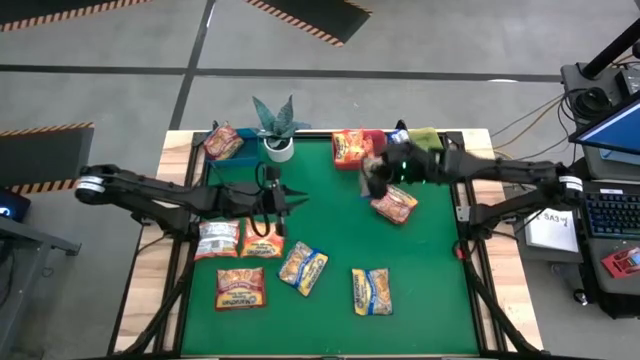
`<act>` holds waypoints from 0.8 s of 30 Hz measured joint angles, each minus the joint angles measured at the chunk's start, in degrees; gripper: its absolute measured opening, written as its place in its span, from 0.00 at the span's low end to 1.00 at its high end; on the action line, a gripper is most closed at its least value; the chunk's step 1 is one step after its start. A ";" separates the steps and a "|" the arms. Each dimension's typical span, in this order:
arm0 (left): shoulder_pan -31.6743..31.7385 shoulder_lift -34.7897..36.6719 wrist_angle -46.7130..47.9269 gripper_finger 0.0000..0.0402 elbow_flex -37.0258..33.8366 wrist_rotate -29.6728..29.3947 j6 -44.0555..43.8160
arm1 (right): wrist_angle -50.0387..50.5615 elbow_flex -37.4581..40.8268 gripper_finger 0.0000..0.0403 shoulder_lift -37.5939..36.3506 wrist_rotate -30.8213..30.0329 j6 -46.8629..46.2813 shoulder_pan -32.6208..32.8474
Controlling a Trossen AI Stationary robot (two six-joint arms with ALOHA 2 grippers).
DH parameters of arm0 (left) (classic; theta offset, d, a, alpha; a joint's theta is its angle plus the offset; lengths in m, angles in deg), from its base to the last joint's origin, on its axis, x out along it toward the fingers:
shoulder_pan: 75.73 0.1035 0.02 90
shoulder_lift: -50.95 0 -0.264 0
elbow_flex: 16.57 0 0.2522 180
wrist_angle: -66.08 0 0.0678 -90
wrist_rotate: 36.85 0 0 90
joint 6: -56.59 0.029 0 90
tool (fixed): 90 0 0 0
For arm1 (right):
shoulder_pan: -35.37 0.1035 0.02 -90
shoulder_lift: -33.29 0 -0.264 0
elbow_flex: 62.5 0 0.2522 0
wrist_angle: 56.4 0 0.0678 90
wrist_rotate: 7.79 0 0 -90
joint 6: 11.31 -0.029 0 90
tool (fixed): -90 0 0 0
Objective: Sort Maruchan noodles
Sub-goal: Put the blue noodle pack into the yellow bin
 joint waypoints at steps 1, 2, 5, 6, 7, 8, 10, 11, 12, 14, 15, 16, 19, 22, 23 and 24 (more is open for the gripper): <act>0.00 0.35 0.02 0.09 0.00 -0.02 0.41 | 4.30 -2.78 0.02 0.23 -0.25 1.46 -1.64; 0.00 0.72 -0.01 0.09 0.00 0.00 0.77 | 8.56 -5.48 0.02 0.49 -0.38 2.96 -3.22; 0.00 1.12 0.25 0.09 0.00 0.00 1.71 | 21.00 -13.35 0.02 2.17 -1.37 6.39 -8.11; 0.02 1.18 0.25 0.09 0.00 0.00 1.95 | 24.74 -15.61 0.02 2.74 -1.39 7.32 -9.92; 0.03 1.20 0.24 0.09 0.00 0.00 2.03 | 28.09 -17.60 0.02 3.35 -1.36 8.23 -11.61; 0.07 1.19 0.30 0.09 0.00 0.00 2.04 | 30.99 -19.38 0.02 4.02 -1.40 9.06 -13.31; 0.09 1.11 0.31 0.09 0.00 0.00 2.04 | 35.59 -21.92 0.02 5.29 -1.91 11.64 -16.75; 0.09 1.05 0.30 0.09 0.00 0.00 2.06 | 37.16 -22.51 0.02 5.87 -2.73 12.93 -18.49; 0.09 1.00 0.30 0.09 0.00 0.00 2.07 | 38.25 -22.77 0.02 6.55 -3.66 14.07 -20.16; 0.09 1.00 0.41 0.09 0.00 0.00 2.07 | 38.63 -22.61 0.02 7.92 -5.14 17.23 -23.44; 0.09 1.00 0.47 0.09 0.00 0.00 2.07 | 38.46 -22.29 0.02 8.61 -5.60 19.24 -25.07; 0.09 1.00 0.52 0.09 0.00 0.00 2.06 | 38.56 -21.96 0.02 9.35 -5.85 21.23 -26.69; 0.09 1.00 0.71 0.09 0.00 0.00 2.06 | 38.53 -21.44 0.02 12.45 -5.93 25.65 -31.06; 0.09 1.00 0.69 0.09 0.00 0.00 2.04 | 38.34 -21.35 0.02 15.87 -5.83 29.08 -34.34; 0.09 1.00 0.69 0.09 0.00 0.00 2.04 | 38.10 -21.35 0.02 17.02 -5.84 30.38 -35.18; 0.09 1.00 0.69 0.09 0.00 0.00 2.04 | 37.71 -21.35 0.02 17.99 -5.87 31.74 -35.80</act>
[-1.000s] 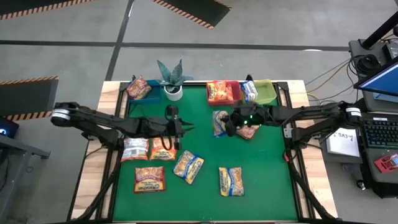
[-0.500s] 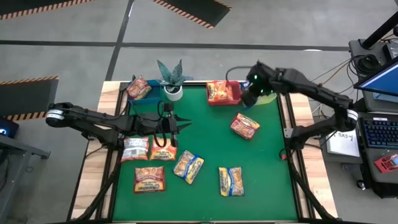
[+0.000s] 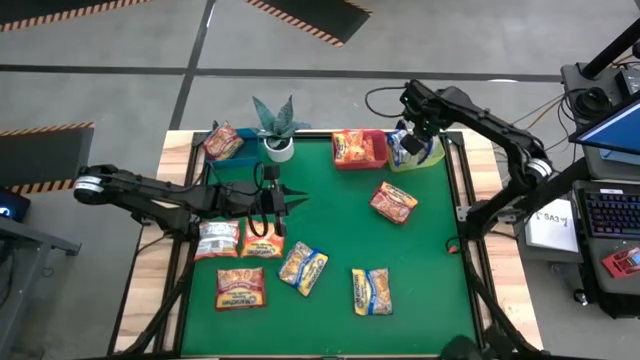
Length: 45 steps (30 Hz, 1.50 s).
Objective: Sort Maruchan noodles
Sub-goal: Put the blue noodle pack into the yellow bin
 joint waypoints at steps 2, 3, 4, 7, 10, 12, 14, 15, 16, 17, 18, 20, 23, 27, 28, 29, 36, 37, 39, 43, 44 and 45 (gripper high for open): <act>0.00 0.00 0.00 0.09 0.00 0.00 0.00 | -1.18 0.00 0.02 1.93 0.01 2.42 -0.81; 0.00 0.00 0.00 0.09 0.00 0.00 0.00 | -1.70 0.00 0.02 2.80 0.01 3.52 -1.03; 0.00 0.00 0.00 0.09 0.00 0.00 0.00 | -2.33 0.00 0.02 3.57 0.05 4.57 -1.10; 0.00 0.00 0.02 0.09 0.00 0.00 0.00 | -4.76 0.00 0.02 5.61 0.11 7.63 -1.10; 0.00 0.00 0.22 0.09 0.00 0.00 0.00 | -7.08 0.00 0.02 7.26 0.10 8.93 -1.10; 0.00 0.00 0.71 0.09 -0.02 0.00 0.00 | -8.27 0.00 0.02 8.14 0.05 8.89 -1.10; 0.00 0.00 1.05 0.09 -0.02 0.00 -0.02 | -9.20 0.00 0.02 9.00 -0.57 8.87 -1.10; 0.00 0.00 1.05 0.09 -0.02 0.00 0.00 | -9.85 0.00 0.02 9.38 -1.44 8.69 -1.10; 0.00 0.00 1.03 0.09 -0.02 0.00 0.00 | -10.46 0.00 0.02 9.69 -2.41 8.28 -1.10; 0.00 0.00 1.05 0.09 -0.02 0.00 0.00 | -11.12 0.02 0.02 9.93 -3.41 7.80 -1.10; 0.00 -0.02 1.04 0.09 -0.02 0.00 0.00 | -11.66 0.01 0.02 10.06 -4.11 7.37 -1.10; 0.00 -0.02 1.11 0.09 -0.02 0.00 -0.01 | -12.27 0.01 0.02 10.21 -4.38 6.77 -1.10; 0.00 -0.02 1.18 0.09 -0.24 0.00 -0.01 | -12.39 0.02 0.02 10.25 -4.37 4.98 -1.10; 0.00 -0.04 1.29 0.09 -0.26 0.00 0.00 | -12.59 0.63 0.02 10.30 -3.94 2.06 -1.10; 0.00 -0.04 1.29 0.09 -0.26 0.00 0.00 | -12.90 1.02 0.02 10.39 -3.93 1.59 -1.10; 0.00 -0.04 1.29 0.09 -0.26 0.00 0.00 | -13.45 1.67 0.02 10.44 -3.93 1.31 -1.09; 0.00 -0.07 1.31 0.09 -0.26 0.00 0.00 | -18.44 8.78 0.02 10.55 -1.42 -0.23 -1.04; 0.00 -0.07 1.31 0.09 -0.26 0.01 0.00 | -19.28 9.86 0.02 10.55 -0.91 -0.30 -1.00; 0.00 -0.07 1.33 0.09 -0.26 0.01 0.00 | -21.14 11.73 0.02 10.55 -0.96 -0.29 -0.94; 0.00 -0.07 1.31 0.09 -0.26 0.02 -0.01 | -22.11 13.34 0.02 10.55 -1.33 -1.41 -0.95; 0.00 -0.07 1.31 0.09 -0.26 0.02 -0.01 | -22.02 13.39 0.02 10.47 -1.35 -1.91 -0.95; 0.00 -0.07 1.31 0.09 -0.26 0.02 0.00 | -21.92 13.40 0.02 10.35 -1.33 -2.10 -0.99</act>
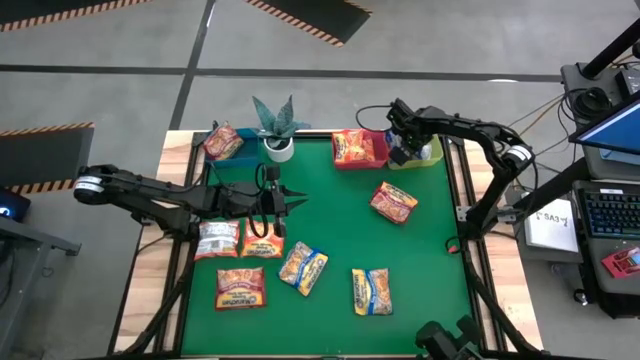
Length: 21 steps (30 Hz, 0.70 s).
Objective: Sort Maruchan noodles
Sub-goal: Put the blue noodle pack into the yellow bin
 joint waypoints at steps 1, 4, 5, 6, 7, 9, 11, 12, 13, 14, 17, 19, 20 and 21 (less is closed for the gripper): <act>0.00 0.00 0.00 0.09 0.00 0.00 -0.02 | 0.23 -0.03 0.03 -0.17 0.01 -0.04 0.00; 0.00 0.00 -0.03 0.09 0.00 0.00 -0.02 | 1.21 -1.21 0.08 -0.29 0.12 -1.46 0.04; 0.00 0.00 -0.04 0.09 0.00 0.00 -0.02 | 1.42 -1.68 0.10 -0.31 0.18 -1.86 0.04; 0.00 0.00 -0.04 0.09 0.00 0.00 -0.02 | 1.76 -2.18 0.12 -0.32 0.17 -2.35 0.04; 0.00 0.00 -0.03 0.09 0.00 0.00 -0.04 | 2.20 -2.72 0.15 -0.32 0.18 -2.66 0.04; 0.00 0.00 -0.04 0.09 0.00 0.00 -0.20 | 2.82 -3.74 0.20 -0.32 0.13 -2.85 0.04; 0.00 0.00 -0.04 0.09 0.00 0.01 -0.22 | 3.61 -4.84 0.24 -0.32 0.05 -4.05 0.04; 0.00 0.00 -0.04 0.09 0.00 0.02 -0.22 | 3.92 -5.26 0.26 -0.32 0.02 -4.37 0.04; 0.00 0.00 -0.04 0.09 0.00 0.02 -0.22 | 4.05 -5.48 0.28 -0.36 0.00 -4.57 0.04; 0.00 0.00 -0.04 0.09 0.00 0.02 -0.22 | 4.16 -5.60 0.29 -0.36 -0.03 -4.74 0.03; 0.00 0.00 -0.01 0.09 0.00 0.02 -0.24 | 5.32 -5.84 0.30 -0.36 -1.88 -4.85 0.02; 0.00 0.00 0.08 0.09 0.00 0.02 -0.24 | 6.61 -5.84 0.30 -0.38 -4.44 -4.36 0.02; 0.00 0.00 0.21 0.09 0.00 0.02 -0.24 | 7.62 -5.84 0.30 -0.38 -5.67 -4.26 0.02; 0.00 0.00 0.31 0.09 0.00 0.02 -0.26 | 8.53 -5.84 0.29 -0.38 -6.69 -4.15 0.00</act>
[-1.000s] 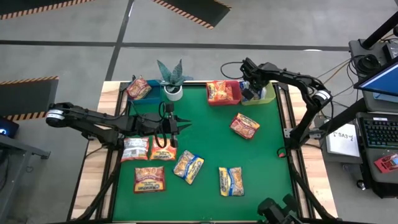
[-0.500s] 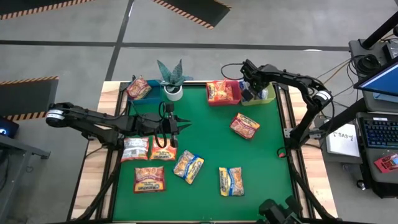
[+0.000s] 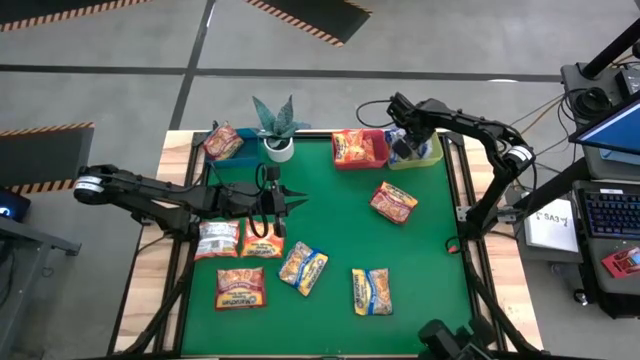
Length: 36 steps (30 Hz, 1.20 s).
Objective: Sort Maruchan noodles
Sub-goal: Put the blue noodle pack into the yellow bin, then put the red noodle pack into the blue bin
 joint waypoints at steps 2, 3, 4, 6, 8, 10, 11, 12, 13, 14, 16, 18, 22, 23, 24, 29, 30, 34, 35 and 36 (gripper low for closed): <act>0.00 0.00 0.00 0.09 0.00 0.00 0.00 | 1.16 0.10 0.28 0.00 -1.23 0.09 -0.09; 0.00 0.00 -0.01 0.09 0.00 0.00 0.00 | 1.47 0.30 0.27 -0.01 -1.43 0.08 -0.12; 0.00 0.00 0.00 0.09 0.00 0.00 0.00 | 1.67 0.55 0.26 -0.02 -1.46 0.08 -0.14; 0.00 0.00 0.00 0.09 0.00 0.00 0.00 | 1.79 0.94 0.25 -0.02 -1.46 0.34 -0.11; 0.00 0.00 0.00 0.09 0.00 0.00 -0.02 | 2.57 1.11 0.24 0.06 -1.62 0.78 -0.11; 0.00 0.00 0.02 0.09 0.00 0.00 -0.24 | 3.27 1.18 0.23 0.20 -3.01 0.68 -0.11; 0.00 0.00 0.02 0.09 0.00 0.00 -0.23 | 3.31 1.22 0.22 0.22 -3.71 0.67 -0.11; 0.00 0.00 0.02 0.09 0.00 0.00 -0.24 | 3.27 1.20 0.22 0.15 -3.97 0.68 -0.11; -0.02 0.00 0.04 0.09 0.00 0.00 -0.24 | 3.36 1.13 0.21 0.05 -3.96 0.70 -0.11; -0.02 0.00 0.04 0.09 0.00 0.00 -0.24 | 3.48 0.93 0.21 -0.10 -3.97 0.69 -0.11; 0.00 0.00 0.04 0.09 0.00 0.00 -0.23 | 3.90 0.36 0.20 -0.68 -3.98 0.02 -0.09; -0.01 0.00 0.04 0.09 0.00 0.00 -0.24 | 4.70 -0.25 0.20 -1.56 -3.98 -0.75 -0.07; 0.00 0.00 0.05 0.09 0.00 0.00 -0.24 | 6.81 -1.75 0.20 -4.17 -3.91 -3.76 0.24; 0.00 0.00 0.05 0.09 0.00 0.00 -0.22 | 7.40 -2.17 0.21 -5.04 -3.92 -4.92 0.53; -0.02 0.00 0.04 0.09 0.00 0.00 -0.24 | 7.61 -2.35 0.21 -6.13 -3.86 -6.24 0.95; -0.02 0.00 0.04 0.09 0.00 0.00 -0.24 | 7.78 -2.16 0.21 -12.99 -1.70 -12.44 5.40; -0.02 0.00 0.04 0.09 0.00 0.00 -0.24 | 7.48 -1.89 0.21 -14.59 -1.08 -13.53 6.72; -0.01 0.00 0.04 0.09 0.00 0.00 -0.52 | 2.50 1.67 0.20 -21.39 -0.43 -17.65 13.99; -0.02 0.00 0.04 0.09 0.00 0.00 -0.75 | 0.26 3.23 0.19 -23.14 -0.41 -18.73 16.25; -0.02 0.00 0.04 0.09 0.00 0.00 -0.84 | -2.33 5.14 0.19 -24.89 -0.41 -19.71 18.69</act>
